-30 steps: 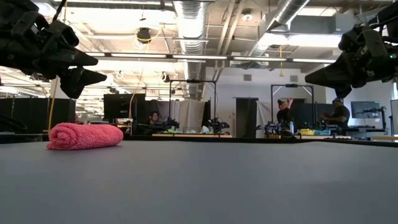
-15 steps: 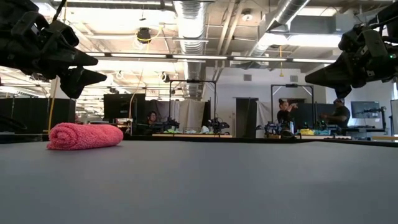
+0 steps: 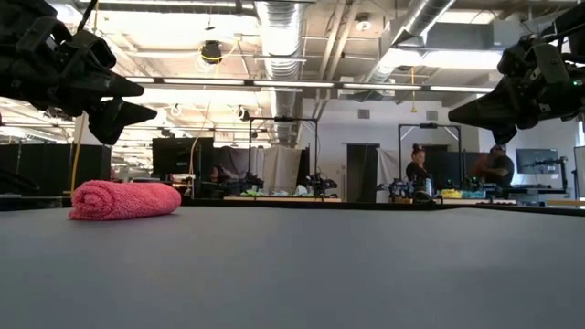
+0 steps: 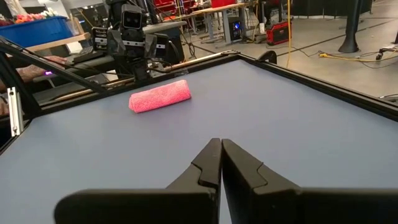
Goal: Roll towel into tight, uniform cylinder
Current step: Return to Home Position
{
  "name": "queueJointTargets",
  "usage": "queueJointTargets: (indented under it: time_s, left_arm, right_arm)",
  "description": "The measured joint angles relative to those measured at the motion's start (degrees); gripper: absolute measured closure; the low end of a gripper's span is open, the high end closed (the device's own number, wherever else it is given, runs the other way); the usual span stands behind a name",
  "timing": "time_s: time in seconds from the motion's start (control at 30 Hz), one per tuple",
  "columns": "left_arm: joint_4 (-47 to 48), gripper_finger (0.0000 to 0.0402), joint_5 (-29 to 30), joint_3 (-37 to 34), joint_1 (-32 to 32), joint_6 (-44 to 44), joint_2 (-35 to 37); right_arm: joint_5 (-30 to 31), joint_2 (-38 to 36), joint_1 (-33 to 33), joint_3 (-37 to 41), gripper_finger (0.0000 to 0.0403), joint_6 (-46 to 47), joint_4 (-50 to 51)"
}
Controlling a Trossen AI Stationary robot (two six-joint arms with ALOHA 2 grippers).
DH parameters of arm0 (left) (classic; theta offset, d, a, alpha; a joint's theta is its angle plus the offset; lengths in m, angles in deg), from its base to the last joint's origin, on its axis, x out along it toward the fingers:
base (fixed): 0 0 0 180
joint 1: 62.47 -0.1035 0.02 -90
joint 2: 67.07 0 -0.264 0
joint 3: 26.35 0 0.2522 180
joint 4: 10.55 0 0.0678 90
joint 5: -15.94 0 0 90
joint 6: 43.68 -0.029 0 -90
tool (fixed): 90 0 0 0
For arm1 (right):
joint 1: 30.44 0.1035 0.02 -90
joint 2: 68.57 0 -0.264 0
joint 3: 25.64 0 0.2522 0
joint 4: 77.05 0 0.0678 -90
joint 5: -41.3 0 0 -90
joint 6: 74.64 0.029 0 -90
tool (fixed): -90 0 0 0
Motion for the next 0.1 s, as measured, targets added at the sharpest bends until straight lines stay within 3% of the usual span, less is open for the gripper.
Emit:
queueJointTargets:
  time_s: [0.1]
  left_arm:
    - [0.0, 0.018, 0.0, 0.0, 0.0, 0.0, 0.0]
  right_arm:
    - [0.0, 0.0, 0.0, 0.0, 0.0363, 0.0, 0.0]
